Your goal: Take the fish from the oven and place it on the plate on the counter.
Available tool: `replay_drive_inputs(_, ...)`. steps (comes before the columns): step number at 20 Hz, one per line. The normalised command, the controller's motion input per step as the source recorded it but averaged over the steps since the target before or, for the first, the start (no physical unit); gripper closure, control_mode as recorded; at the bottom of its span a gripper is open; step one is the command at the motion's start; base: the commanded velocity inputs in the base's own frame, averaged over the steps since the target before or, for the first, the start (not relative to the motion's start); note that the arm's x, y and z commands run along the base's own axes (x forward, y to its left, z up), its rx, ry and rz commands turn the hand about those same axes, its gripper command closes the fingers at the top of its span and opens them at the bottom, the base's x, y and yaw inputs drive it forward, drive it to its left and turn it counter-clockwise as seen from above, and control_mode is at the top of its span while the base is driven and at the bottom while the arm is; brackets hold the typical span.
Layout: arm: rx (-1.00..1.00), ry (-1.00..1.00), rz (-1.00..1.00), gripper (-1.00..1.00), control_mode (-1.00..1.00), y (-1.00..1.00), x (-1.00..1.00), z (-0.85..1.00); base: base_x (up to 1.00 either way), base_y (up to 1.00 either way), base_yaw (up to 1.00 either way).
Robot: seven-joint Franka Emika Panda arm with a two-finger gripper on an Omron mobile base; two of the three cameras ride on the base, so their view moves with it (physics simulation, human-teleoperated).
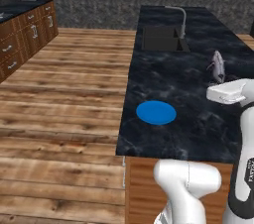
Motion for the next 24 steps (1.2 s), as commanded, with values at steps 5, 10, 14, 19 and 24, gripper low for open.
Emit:
replay_drive_inputs(5, -0.01, 0.55, -0.04, 1.0, -1.0, 0.09, 0.59, -0.03, 0.0, 0.0, 0.0)
replay_drive_inputs(10, 0.0, 0.57, -0.02, 1.0, -1.0, 0.0, 0.19, -0.05, 0.0, 0.0, 0.0)
replay_drive_inputs(14, -0.07, 0.46, 0.0, 1.0, -1.0, 0.02, 0.04, -0.49, 0.0, 0.0, 0.0)
replay_drive_inputs(19, -0.14, 0.36, -0.01, 1.0, -1.0, 0.15, 0.3, -0.77, 0.0, 0.0, 0.0)
replay_drive_inputs(24, -0.13, 0.03, -0.05, 1.0, -1.0, 0.07, 0.31, -0.39, 0.0, 0.0, 0.0)
